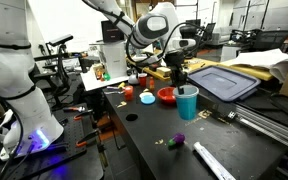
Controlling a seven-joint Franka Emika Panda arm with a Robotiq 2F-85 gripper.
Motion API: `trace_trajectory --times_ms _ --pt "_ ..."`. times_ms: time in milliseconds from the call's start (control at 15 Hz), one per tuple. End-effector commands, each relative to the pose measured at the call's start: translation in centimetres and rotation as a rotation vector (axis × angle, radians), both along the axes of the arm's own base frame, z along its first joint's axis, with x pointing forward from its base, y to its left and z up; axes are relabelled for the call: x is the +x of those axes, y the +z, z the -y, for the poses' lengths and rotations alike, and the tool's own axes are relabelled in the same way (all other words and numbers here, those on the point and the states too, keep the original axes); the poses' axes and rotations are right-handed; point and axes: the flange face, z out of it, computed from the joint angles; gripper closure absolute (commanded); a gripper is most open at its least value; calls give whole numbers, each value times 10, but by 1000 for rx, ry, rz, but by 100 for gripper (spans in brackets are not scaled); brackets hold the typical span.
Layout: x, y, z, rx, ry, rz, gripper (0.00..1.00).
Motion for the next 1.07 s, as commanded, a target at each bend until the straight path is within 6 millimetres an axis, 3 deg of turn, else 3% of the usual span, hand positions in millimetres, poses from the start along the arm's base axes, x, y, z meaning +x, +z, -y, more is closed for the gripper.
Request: trace_trajectory --times_ms 0,667,1000 --pt "-7 21 -50 35 79 32 99" --pt "28 26 -216 118 346 34 99" --pt "32 24 -289 123 494 17 99"
